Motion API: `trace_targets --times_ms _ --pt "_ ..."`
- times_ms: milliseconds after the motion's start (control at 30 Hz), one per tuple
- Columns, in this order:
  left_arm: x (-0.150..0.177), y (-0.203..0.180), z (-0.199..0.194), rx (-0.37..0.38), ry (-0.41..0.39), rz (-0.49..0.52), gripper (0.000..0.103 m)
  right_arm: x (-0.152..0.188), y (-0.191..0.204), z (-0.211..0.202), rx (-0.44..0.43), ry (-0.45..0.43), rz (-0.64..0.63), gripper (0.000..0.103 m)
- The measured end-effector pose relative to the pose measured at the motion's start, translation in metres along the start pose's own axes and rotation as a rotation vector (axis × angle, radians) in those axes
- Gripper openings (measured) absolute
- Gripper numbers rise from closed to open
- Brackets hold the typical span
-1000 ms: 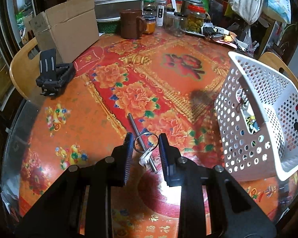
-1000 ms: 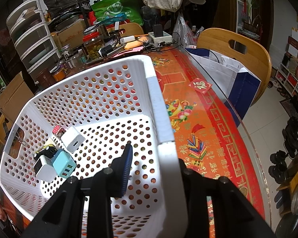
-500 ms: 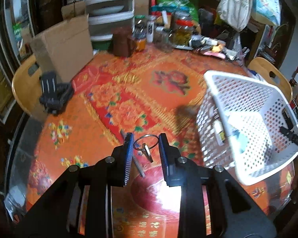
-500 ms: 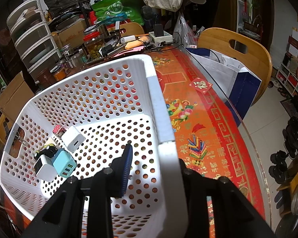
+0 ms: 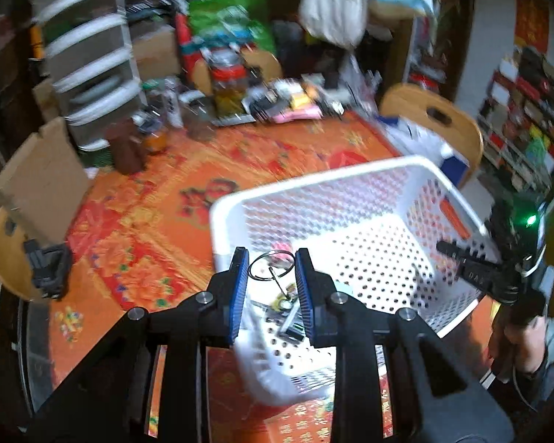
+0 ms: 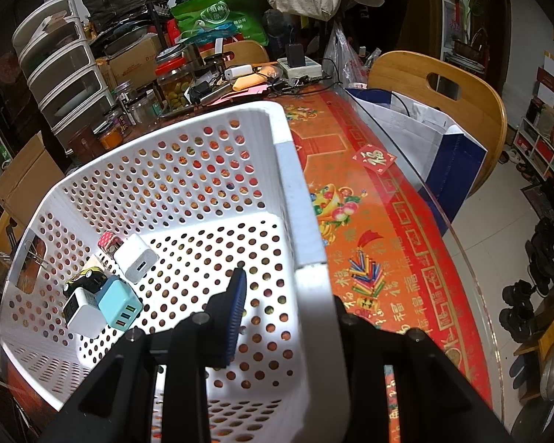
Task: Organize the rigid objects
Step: 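Carry the key ring into the basket and open the left tool, then grasp the long metal pin with the left tool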
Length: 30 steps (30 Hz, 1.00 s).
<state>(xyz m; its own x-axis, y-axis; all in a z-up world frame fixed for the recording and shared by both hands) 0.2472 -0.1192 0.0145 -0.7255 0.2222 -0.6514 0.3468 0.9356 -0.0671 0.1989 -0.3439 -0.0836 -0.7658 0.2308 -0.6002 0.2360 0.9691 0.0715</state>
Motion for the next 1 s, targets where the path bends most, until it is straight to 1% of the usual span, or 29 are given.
trace_targets --times_ms 133,200,333,400,467,500,567,600,633,700,767,800,867,900,933,967,1000 --pt "0.011 -0.019 0.056 0.025 0.153 0.048 0.024 0.0 0.0 0.001 0.002 0.002 0.0 0.03" --pt "0.013 -0.022 0.078 0.016 0.205 0.058 0.024 0.001 0.001 0.001 0.001 0.003 0.0 0.03" --pt "0.007 -0.009 0.113 -0.044 0.271 0.048 0.023 0.0 0.001 0.001 -0.001 0.004 0.0 0.03" --pt "0.008 -0.004 0.124 -0.055 0.292 0.046 0.023 0.0 0.001 0.001 -0.002 0.003 -0.001 0.03" --pt "0.008 -0.004 0.13 -0.068 0.307 0.066 0.024 0.0 0.001 0.001 -0.003 0.004 -0.002 0.03" --pt "0.008 -0.003 0.13 -0.052 0.305 0.06 0.024 0.0 0.002 0.001 -0.004 0.003 -0.003 0.03" --pt "0.005 -0.003 0.124 -0.031 0.281 0.052 0.031 0.0 0.002 0.001 -0.003 0.004 -0.003 0.03" --pt "0.002 -0.001 0.116 -0.031 0.253 0.054 0.047 0.0 0.002 0.001 -0.004 0.004 -0.003 0.03" --pt "0.0 0.002 0.106 -0.035 0.217 0.055 0.066 0.0 0.002 0.001 -0.005 0.004 -0.004 0.03" --pt "-0.002 0.012 0.075 -0.045 0.121 0.052 0.08 0.0 0.002 0.001 -0.006 0.005 -0.008 0.03" --pt "0.001 0.03 0.043 -0.049 0.047 0.017 0.082 0.0 0.002 0.001 -0.004 0.008 -0.009 0.031" --pt "0.007 0.046 0.025 -0.056 0.008 -0.015 0.084 0.0 0.002 0.001 -0.002 0.008 -0.011 0.031" --pt "0.018 0.08 -0.002 -0.085 -0.056 -0.075 0.094 0.0 0.002 0.001 0.0 0.008 -0.014 0.031" --pt "0.027 0.101 -0.011 -0.113 -0.082 -0.107 0.101 0.001 0.002 0.001 0.001 0.008 -0.016 0.031" --pt "0.036 0.123 -0.014 -0.15 -0.082 -0.138 0.102 0.001 0.002 0.001 0.001 0.008 -0.018 0.031" --pt "0.045 0.143 -0.01 -0.179 -0.064 -0.165 0.102 0.001 0.002 0.0 0.001 0.007 -0.019 0.031" --pt "0.056 0.166 0.0 -0.204 -0.029 -0.211 0.102 0.001 0.002 0.0 0.001 0.007 -0.019 0.031"
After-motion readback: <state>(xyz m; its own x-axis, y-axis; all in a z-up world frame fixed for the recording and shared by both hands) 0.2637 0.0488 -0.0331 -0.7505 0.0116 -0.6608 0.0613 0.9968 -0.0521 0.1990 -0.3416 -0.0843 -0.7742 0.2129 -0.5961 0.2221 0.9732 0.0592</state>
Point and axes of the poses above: each gripper's, at about its wrist camera, not at the fingertips, and z roughly the way its jaws point, y to its left, x to its underside, the point moved 6 cm from there along z, roughly the way its jaws point, and after that the axes turned 6 degrees about x, right-handed, at the moved point
